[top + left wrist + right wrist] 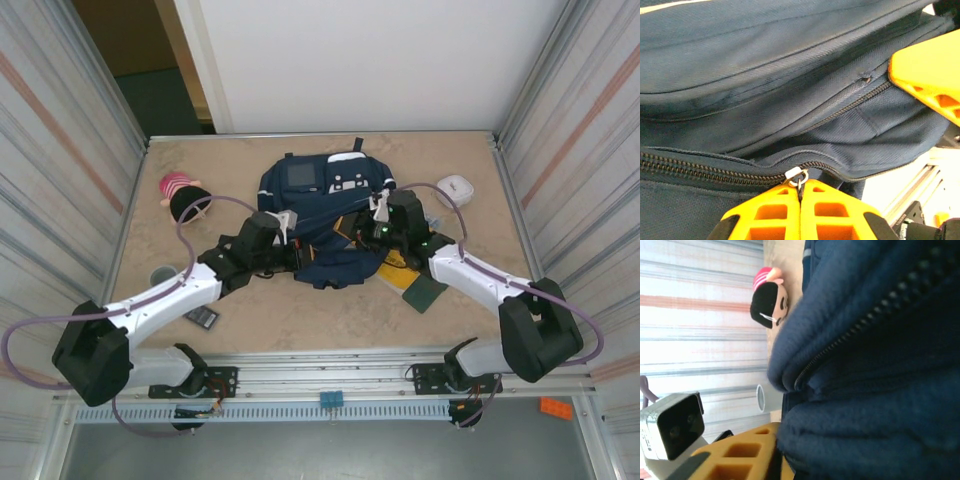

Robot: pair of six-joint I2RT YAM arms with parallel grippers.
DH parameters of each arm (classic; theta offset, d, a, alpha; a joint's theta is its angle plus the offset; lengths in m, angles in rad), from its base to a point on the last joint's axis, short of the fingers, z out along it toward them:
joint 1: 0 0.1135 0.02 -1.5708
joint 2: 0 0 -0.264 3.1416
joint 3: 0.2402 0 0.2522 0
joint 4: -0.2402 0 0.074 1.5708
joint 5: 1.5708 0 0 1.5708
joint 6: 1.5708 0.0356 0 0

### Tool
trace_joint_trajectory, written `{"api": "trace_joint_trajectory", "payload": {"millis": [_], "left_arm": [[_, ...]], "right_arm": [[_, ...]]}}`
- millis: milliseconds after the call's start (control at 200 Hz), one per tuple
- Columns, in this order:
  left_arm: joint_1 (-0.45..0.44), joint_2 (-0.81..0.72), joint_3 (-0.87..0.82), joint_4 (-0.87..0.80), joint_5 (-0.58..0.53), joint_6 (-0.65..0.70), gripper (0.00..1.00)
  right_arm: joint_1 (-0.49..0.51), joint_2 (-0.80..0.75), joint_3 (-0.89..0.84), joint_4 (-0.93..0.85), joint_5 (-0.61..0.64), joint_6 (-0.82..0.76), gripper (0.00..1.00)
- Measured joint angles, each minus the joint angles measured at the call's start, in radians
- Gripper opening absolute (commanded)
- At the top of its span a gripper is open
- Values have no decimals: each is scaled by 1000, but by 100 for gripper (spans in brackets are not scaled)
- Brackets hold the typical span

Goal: Pack the student bag

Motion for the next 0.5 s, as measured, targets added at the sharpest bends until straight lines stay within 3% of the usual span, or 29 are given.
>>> {"api": "trace_joint_trajectory", "payload": {"millis": [110,376,456,501], "left_arm": [[0,-22,0,-38,-10,51,0],[43,-96,-45,0,-26,126,0],[55,-93,-64,0,-41,146,0],[55,-86,-66,7,-43,158,0]], "right_arm": [[-67,2,50,-84,-84,-56,2],[-225,48,339,-393,-338,-312,1],[-255,67,407,-459,-398,-367,6],[-262,74,429,-483,-417,-386,17]]}}
